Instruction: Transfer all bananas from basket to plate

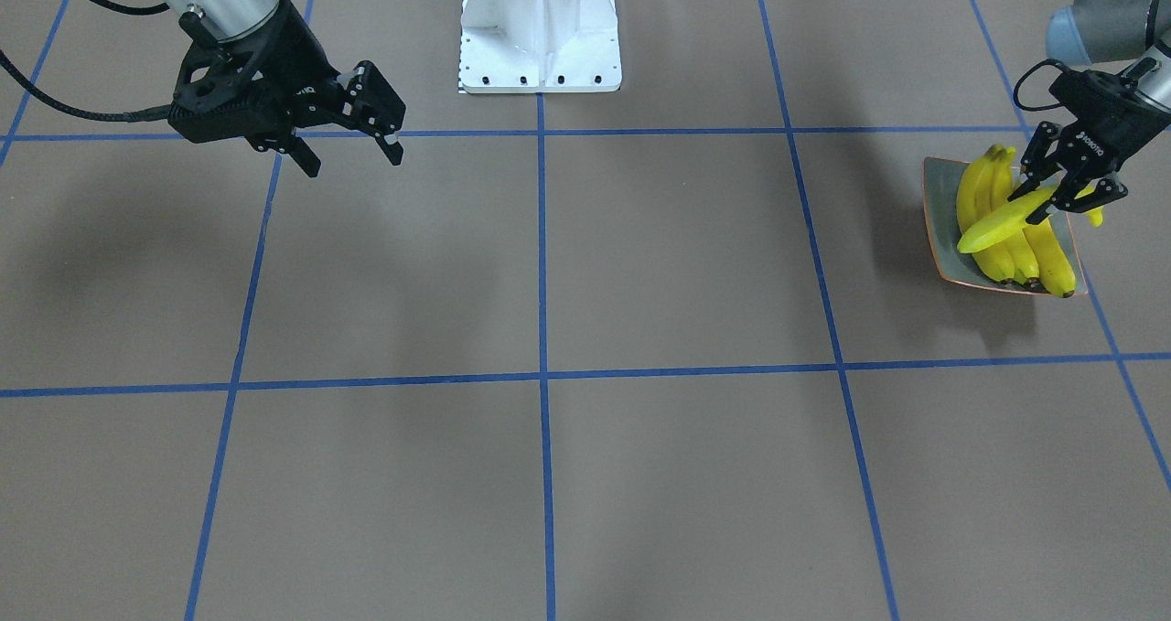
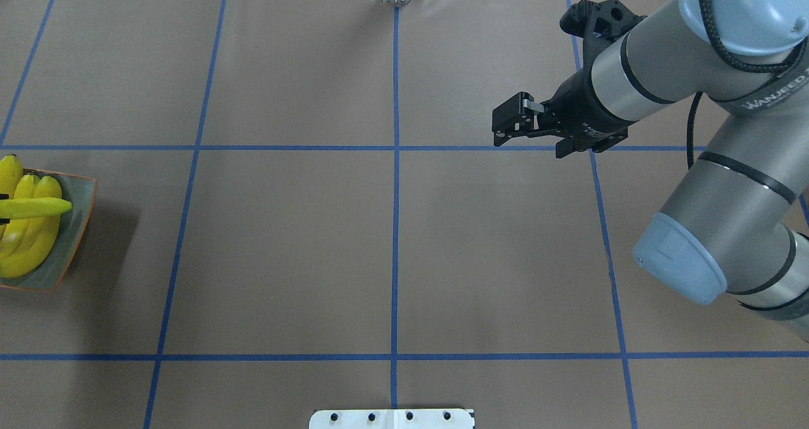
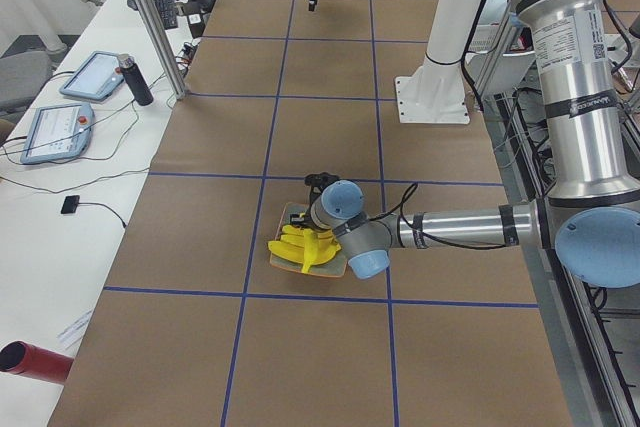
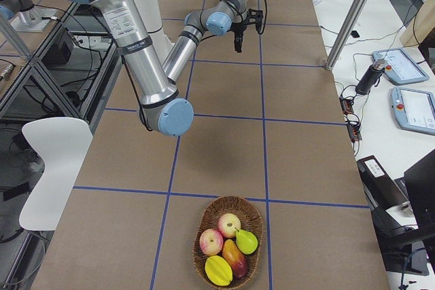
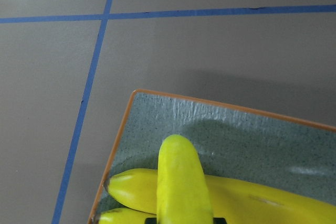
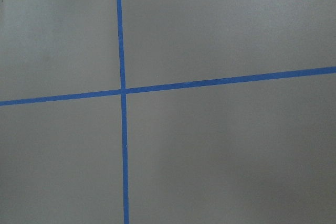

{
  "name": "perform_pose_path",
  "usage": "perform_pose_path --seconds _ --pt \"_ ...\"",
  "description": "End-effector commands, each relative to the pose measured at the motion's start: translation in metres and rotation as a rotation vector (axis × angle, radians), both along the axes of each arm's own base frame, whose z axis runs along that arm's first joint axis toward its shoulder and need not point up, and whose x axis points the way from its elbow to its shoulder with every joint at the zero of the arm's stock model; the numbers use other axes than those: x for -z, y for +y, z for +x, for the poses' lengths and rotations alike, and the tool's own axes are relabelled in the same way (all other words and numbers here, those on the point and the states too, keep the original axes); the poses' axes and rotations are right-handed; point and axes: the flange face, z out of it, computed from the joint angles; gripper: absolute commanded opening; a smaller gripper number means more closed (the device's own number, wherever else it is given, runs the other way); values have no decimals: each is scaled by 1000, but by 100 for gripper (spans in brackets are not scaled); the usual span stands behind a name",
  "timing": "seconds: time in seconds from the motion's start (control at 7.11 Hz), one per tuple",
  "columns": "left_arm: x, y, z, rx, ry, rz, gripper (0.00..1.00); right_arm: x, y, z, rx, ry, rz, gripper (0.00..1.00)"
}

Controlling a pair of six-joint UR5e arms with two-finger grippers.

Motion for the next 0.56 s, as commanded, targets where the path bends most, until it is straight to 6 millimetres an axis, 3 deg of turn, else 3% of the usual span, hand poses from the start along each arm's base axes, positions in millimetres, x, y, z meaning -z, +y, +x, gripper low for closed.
perform_pose_path --seconds 0.0,0.42 --pt "0 2 6 -8 5 -15 6 -3 0 0 0 4 -4 100" --pt "1 3 10 -14 7 -20 10 -3 0 0 0 4 -4 100"
